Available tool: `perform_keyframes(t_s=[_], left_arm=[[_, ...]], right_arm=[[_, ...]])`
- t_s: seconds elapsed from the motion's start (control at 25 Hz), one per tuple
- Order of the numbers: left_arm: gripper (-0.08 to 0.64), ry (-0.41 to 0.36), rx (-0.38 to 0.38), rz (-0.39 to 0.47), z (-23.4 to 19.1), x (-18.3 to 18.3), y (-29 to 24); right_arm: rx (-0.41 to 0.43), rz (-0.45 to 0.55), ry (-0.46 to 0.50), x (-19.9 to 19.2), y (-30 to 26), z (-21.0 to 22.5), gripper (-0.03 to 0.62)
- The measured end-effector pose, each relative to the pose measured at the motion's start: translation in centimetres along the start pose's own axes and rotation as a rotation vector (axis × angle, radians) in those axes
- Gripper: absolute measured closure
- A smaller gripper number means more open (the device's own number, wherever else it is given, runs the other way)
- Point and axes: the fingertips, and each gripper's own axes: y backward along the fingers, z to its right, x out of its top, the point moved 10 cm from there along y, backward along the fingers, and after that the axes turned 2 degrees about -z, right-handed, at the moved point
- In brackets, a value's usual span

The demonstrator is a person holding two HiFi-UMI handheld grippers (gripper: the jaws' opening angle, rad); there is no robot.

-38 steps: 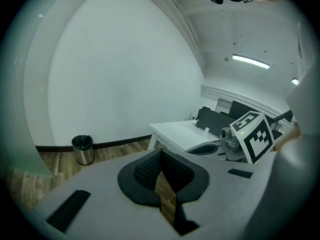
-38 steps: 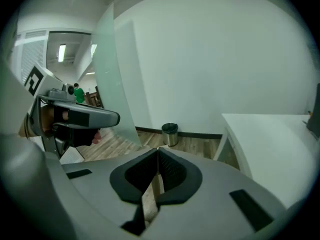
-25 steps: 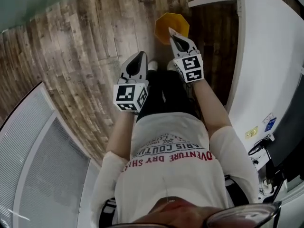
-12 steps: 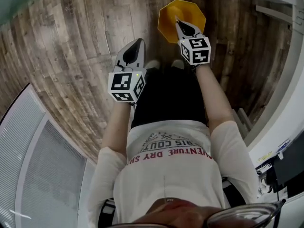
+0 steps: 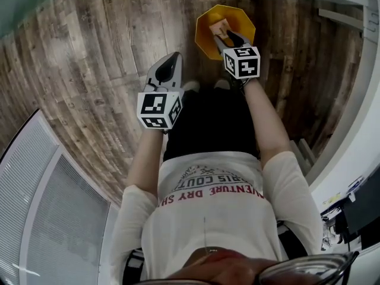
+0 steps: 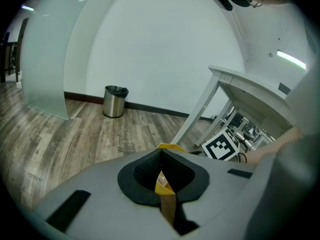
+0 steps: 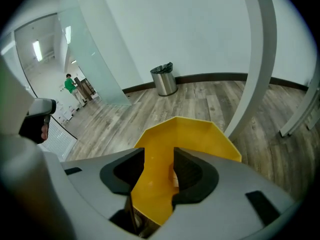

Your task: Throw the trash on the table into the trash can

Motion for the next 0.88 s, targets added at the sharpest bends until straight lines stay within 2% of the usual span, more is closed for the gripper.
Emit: perform_keyframes(t_s=[0.16,0.36,0.44,0.56,0.72,0.88], left_arm=[[0.537,-0.009,-0.011,0.003,1.6,2.9,2.4],[0.537,-0.010,-0.003,0.014,4.7,6.5,5.9],[0.537,-0.021,-0.007,0.027,6.1,8.4,7.2],[0.537,-0.041,-0.025,0.050,8.4,12.9,10.3],[0.537,-0.073,-0.078,0.082,12.2,20.7,15.5],[0.537,-0.162,-0.126,0.135,15.7,27.3,19.3]], right_arm=[[-0.021,0.026,0.030,2.5,4.4,-1.8,0.413],[-0.049,0.102,0.046,5.7,11.3,-4.3,0.539],[-0.086,0.146,0.060,7.4,14.2,-5.3,0.558],[-0.113,0.187,0.081,11.1,20.0,-7.6,0.566],[-0.133,0.237,0.088,16.9,29.3,-11.1,0.566],[-0.164,0.291,0.079,20.6,36.8,-13.6,0.567]])
